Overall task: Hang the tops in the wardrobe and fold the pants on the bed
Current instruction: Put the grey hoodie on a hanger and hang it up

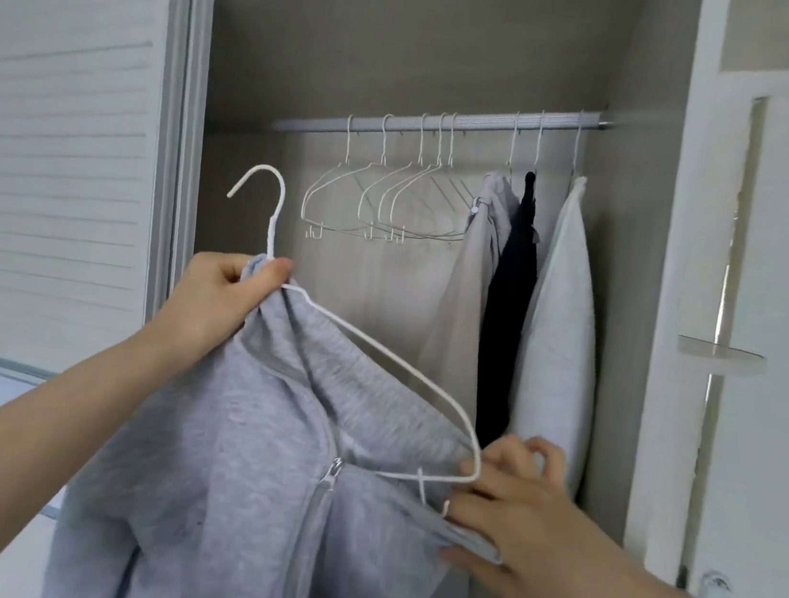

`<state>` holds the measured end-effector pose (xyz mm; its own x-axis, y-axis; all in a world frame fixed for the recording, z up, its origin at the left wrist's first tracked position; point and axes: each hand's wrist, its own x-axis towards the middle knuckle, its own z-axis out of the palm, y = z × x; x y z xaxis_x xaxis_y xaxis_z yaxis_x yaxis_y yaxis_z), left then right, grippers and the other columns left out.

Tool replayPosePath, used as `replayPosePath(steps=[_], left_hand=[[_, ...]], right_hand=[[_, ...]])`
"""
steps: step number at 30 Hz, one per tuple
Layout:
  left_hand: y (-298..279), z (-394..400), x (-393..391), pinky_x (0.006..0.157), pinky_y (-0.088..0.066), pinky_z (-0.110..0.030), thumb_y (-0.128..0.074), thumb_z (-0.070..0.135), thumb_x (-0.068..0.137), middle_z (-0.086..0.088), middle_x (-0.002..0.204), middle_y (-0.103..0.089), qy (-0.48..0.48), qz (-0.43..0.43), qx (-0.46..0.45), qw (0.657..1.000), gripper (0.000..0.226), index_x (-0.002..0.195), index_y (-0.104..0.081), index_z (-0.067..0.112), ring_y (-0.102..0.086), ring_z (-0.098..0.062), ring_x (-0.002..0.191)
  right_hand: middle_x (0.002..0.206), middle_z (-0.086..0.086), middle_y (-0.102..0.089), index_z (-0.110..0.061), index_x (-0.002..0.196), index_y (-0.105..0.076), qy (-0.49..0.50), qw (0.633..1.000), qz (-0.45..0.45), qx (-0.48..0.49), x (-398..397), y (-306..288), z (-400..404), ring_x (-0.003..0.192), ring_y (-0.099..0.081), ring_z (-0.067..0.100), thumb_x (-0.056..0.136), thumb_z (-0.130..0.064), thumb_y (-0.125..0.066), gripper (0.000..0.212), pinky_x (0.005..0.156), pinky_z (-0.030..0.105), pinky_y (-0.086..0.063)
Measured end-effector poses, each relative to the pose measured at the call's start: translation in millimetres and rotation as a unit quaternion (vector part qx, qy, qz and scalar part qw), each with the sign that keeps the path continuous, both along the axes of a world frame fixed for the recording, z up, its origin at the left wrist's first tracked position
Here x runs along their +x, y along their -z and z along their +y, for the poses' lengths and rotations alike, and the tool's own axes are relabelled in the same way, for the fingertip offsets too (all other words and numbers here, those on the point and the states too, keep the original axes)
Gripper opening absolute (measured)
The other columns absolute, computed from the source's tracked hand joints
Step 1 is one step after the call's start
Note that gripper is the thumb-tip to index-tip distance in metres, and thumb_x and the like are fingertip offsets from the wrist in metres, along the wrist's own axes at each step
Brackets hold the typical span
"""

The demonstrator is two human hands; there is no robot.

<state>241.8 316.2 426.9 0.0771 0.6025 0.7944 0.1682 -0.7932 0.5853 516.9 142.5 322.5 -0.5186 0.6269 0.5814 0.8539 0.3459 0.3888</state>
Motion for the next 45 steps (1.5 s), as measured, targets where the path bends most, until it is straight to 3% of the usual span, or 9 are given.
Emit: replayPosePath(steps=[7, 12, 18, 22, 25, 30, 37, 42, 45], left_hand=[[8.2, 26.4, -16.8, 0.058, -0.033, -0.029, -0.060, 0.040, 0.093, 0.011, 0.044, -0.038, -0.076, 0.015, -0.006, 0.997, 0.052, 0.045, -0.054, 0.019, -0.036, -0.009, 0.050], [13.8, 39.5, -26.3, 0.061, -0.034, -0.032, -0.059, 0.043, 0.089, 0.007, 0.046, -0.038, -0.122, 0.014, -0.006, 0.992, 0.050, 0.049, -0.048, 0.015, -0.035, -0.014, 0.052], [32.3, 8.6, -3.7, 0.073, -0.039, -0.040, -0.054, 0.046, 0.089, 0.004, 0.047, -0.047, -0.211, 0.172, 0.169, 0.947, 0.042, 0.055, -0.052, 0.020, -0.047, -0.012, 0.059], [31.8, -19.9, 35.1, 0.073, -0.031, -0.041, -0.037, 0.057, 0.093, 0.005, 0.056, -0.050, -0.241, 0.232, 0.258, 0.906, 0.047, 0.064, -0.048, 0.023, -0.051, -0.021, 0.067], [12.8, -15.2, 38.2, 0.076, -0.033, -0.041, -0.031, 0.058, 0.094, 0.001, 0.059, -0.050, -0.216, 0.188, 0.219, 0.933, 0.048, 0.065, -0.042, 0.022, -0.054, -0.029, 0.070], [22.3, 20.4, -0.8, 0.062, -0.038, -0.036, -0.038, 0.065, 0.092, 0.002, 0.053, -0.049, -0.118, 0.133, 0.177, 0.968, 0.056, 0.059, -0.047, 0.020, -0.047, -0.016, 0.055], [38.0, 51.1, -38.7, 0.057, -0.040, -0.011, -0.033, 0.061, 0.093, 0.014, 0.062, -0.065, 0.025, 0.218, 0.035, 0.975, 0.049, 0.068, -0.066, 0.035, -0.058, -0.002, 0.058], [41.2, 66.9, -37.5, 0.050, -0.040, -0.015, -0.045, 0.052, 0.097, -0.006, 0.054, -0.056, 0.017, 0.096, -0.059, 0.993, 0.062, 0.066, -0.058, 0.000, -0.051, -0.009, 0.050], [32.6, 71.4, -22.7, 0.046, -0.033, -0.020, -0.054, 0.046, 0.094, -0.003, 0.050, -0.040, 0.033, 0.048, -0.056, 0.997, 0.052, 0.061, -0.048, 0.007, -0.037, -0.012, 0.046]], right_hand=[[0.102, -0.012, -0.043, -0.035, 0.095, -0.058, 0.001, 0.996, -0.071, 0.058, 13.8, -18.8, -0.8, 0.097, -0.043, 0.022, 0.071, -0.028, -0.070, 0.027, 0.088, 0.040, -0.033], [0.107, -0.011, -0.050, -0.033, 0.095, -0.060, 0.009, 0.995, -0.088, 0.052, 2.7, -42.2, 1.8, 0.099, -0.047, 0.023, 0.070, -0.027, -0.075, 0.029, 0.084, 0.041, -0.042], [0.137, -0.002, -0.034, -0.023, 0.107, -0.060, -0.033, 0.974, 0.225, 0.012, -8.5, -71.4, 27.7, 0.113, -0.044, 0.006, 0.083, -0.001, -0.064, 0.033, 0.090, 0.012, -0.039], [0.089, -0.001, -0.061, -0.027, 0.115, -0.044, -0.130, 0.931, 0.339, -0.030, -60.2, -78.3, 57.2, 0.082, -0.060, 0.013, 0.096, -0.013, -0.047, 0.023, 0.075, 0.023, -0.045], [0.065, -0.008, -0.054, -0.027, 0.117, -0.035, -0.044, 0.929, 0.352, -0.101, -71.3, -71.1, 75.5, 0.059, -0.053, 0.007, 0.098, -0.033, -0.045, 0.022, 0.057, 0.022, -0.039], [0.055, -0.002, -0.048, -0.016, 0.062, -0.047, -0.040, 0.916, 0.399, 0.004, -53.5, -72.3, 74.7, 0.053, -0.041, 0.004, 0.094, -0.034, -0.051, 0.037, 0.055, 0.030, -0.030], [0.072, 0.014, -0.061, -0.009, 0.084, -0.059, -0.102, 0.874, 0.474, 0.022, -33.0, -78.0, 60.7, 0.059, -0.048, 0.005, 0.093, -0.013, -0.057, 0.011, 0.056, 0.019, -0.037], [0.095, 0.020, -0.062, -0.003, 0.095, -0.057, -0.166, 0.857, 0.469, -0.134, -13.9, -83.3, 49.5, 0.082, -0.059, 0.030, 0.077, 0.021, -0.057, 0.030, 0.068, 0.043, -0.045], [0.099, 0.008, -0.065, -0.015, 0.099, -0.060, -0.132, 0.774, 0.574, -0.232, -7.7, -95.9, 57.7, 0.079, -0.062, 0.014, 0.083, 0.008, -0.056, 0.028, 0.059, 0.028, -0.041]])
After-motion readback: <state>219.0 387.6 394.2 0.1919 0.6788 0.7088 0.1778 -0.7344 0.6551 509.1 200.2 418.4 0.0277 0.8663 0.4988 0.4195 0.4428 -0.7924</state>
